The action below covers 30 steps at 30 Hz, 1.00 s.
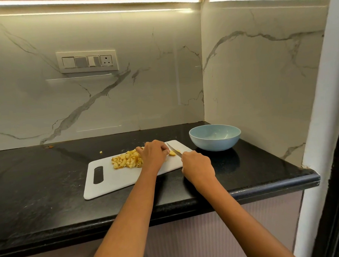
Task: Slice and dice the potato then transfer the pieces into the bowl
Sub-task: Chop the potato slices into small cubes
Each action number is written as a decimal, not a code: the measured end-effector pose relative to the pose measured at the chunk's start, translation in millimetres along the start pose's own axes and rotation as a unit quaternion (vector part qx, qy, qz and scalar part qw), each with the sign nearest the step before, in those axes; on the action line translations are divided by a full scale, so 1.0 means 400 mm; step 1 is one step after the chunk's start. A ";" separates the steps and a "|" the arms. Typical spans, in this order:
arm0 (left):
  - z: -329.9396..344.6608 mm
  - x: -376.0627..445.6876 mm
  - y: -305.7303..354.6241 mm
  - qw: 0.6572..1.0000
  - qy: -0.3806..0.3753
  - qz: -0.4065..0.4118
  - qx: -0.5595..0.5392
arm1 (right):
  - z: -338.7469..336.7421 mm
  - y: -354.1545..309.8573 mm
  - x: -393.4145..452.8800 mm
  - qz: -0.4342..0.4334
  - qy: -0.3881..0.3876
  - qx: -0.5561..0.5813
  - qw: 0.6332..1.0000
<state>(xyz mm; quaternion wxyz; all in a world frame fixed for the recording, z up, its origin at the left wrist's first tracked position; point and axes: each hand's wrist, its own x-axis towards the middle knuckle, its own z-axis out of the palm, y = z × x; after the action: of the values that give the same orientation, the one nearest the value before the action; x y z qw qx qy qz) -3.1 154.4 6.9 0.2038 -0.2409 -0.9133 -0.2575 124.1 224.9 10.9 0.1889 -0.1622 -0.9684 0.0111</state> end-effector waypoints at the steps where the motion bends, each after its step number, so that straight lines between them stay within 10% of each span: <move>1: 0.000 -0.003 0.001 1.000 -0.005 0.003 -0.003 | 0.000 0.002 0.002 -0.006 -0.004 -0.005 1.000; 30: 0.011 0.006 -0.001 0.999 -0.011 0.019 0.041 | 0.007 -0.005 0.036 -0.012 -0.016 -0.002 1.000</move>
<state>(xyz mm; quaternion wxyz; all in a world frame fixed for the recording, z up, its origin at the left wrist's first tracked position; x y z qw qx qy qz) -6.2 157.2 4.5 0.2088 -0.2527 -0.9204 -0.2132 109.9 227.8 13.6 0.1731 -0.1509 -0.9732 0.0096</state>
